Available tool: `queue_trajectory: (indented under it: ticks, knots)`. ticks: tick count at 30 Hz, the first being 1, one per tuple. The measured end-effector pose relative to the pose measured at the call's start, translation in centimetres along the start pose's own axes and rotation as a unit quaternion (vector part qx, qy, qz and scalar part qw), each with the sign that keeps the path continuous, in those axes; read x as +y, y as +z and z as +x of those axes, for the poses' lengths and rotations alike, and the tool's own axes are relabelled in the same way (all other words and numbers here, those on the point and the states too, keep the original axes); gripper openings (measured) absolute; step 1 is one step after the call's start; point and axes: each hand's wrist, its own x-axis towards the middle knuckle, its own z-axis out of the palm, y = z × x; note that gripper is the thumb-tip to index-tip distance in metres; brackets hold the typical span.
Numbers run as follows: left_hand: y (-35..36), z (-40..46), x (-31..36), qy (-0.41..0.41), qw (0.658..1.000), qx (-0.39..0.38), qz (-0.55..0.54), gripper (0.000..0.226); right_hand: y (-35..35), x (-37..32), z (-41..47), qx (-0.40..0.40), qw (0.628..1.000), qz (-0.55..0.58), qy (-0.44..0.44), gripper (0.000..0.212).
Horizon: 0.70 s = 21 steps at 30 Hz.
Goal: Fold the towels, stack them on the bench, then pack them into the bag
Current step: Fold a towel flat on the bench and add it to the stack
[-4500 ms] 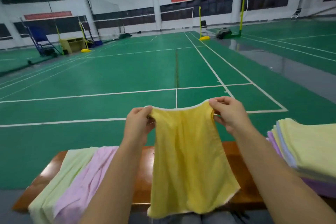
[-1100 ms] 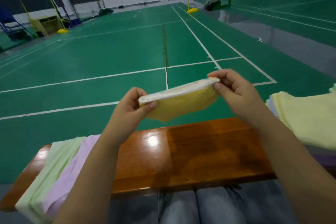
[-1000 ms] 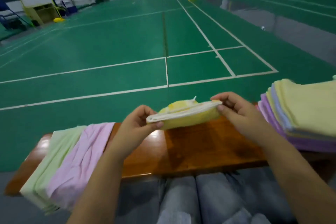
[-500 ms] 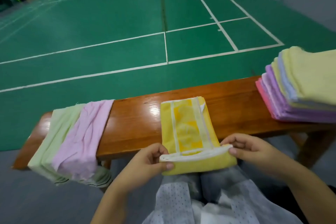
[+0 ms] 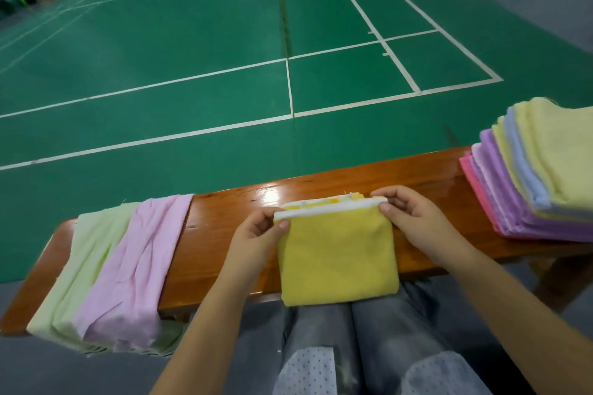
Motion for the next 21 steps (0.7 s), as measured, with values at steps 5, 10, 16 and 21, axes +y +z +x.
queue_trajectory:
  ticks: [5, 10, 16, 21]
  knots:
    - [0.0, 4.7, -1.6, -0.007, 0.996, 0.053, 0.07, 0.008, 1.1, 1.5, 5.0, 0.01, 0.993, -0.118, -0.005, 0.016]
    - [0.3, 7.6, -3.9, -0.023, 0.976, 0.093, 0.194, 0.003, 2.2, 3.2, 7.8, 0.009, 0.968, -0.248, 0.024, 0.022]
    - [0.4, 8.2, -5.1, -0.017, 0.957, 0.125, 0.261, 0.009, 2.8, 4.0, 8.9, 0.004, 0.948, -0.314, 0.055, 0.022]
    - [0.8, 8.6, -4.8, -0.038, 0.948, 0.128, 0.29, 0.028, 3.5, 3.8, 9.0, 0.029, 0.937, -0.341, 0.064, 0.024]
